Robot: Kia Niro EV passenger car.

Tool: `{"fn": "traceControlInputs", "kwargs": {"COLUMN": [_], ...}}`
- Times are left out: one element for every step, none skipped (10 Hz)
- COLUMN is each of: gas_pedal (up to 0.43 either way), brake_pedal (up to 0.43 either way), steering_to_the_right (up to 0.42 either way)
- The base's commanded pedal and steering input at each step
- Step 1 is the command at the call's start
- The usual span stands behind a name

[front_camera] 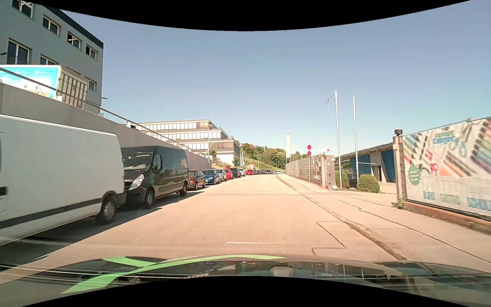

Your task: Follow the waypoints while adhering to traffic rules and regulations

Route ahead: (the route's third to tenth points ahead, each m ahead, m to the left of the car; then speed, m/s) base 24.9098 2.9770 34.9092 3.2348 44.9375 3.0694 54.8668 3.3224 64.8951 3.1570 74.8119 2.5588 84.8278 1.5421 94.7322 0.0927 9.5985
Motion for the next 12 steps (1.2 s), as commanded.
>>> {"fn": "traceControlInputs", "kwargs": {"gas_pedal": [0.169, 0.15, 0.138, 0.138, 0.138, 0.13, 0.13, 0.13, 0.13, 0.13, 0.13, 0.13], "brake_pedal": [0.0, 0.0, 0.0, 0.0, 0.0, 0.0, 0.0, 0.0, 0.0, 0.0, 0.0, 0.0], "steering_to_the_right": [-0.006, -0.007, -0.006, -0.007, -0.006, -0.006, -0.004, 0.0, 0.0, 0.001, 0.003, 0.004]}}
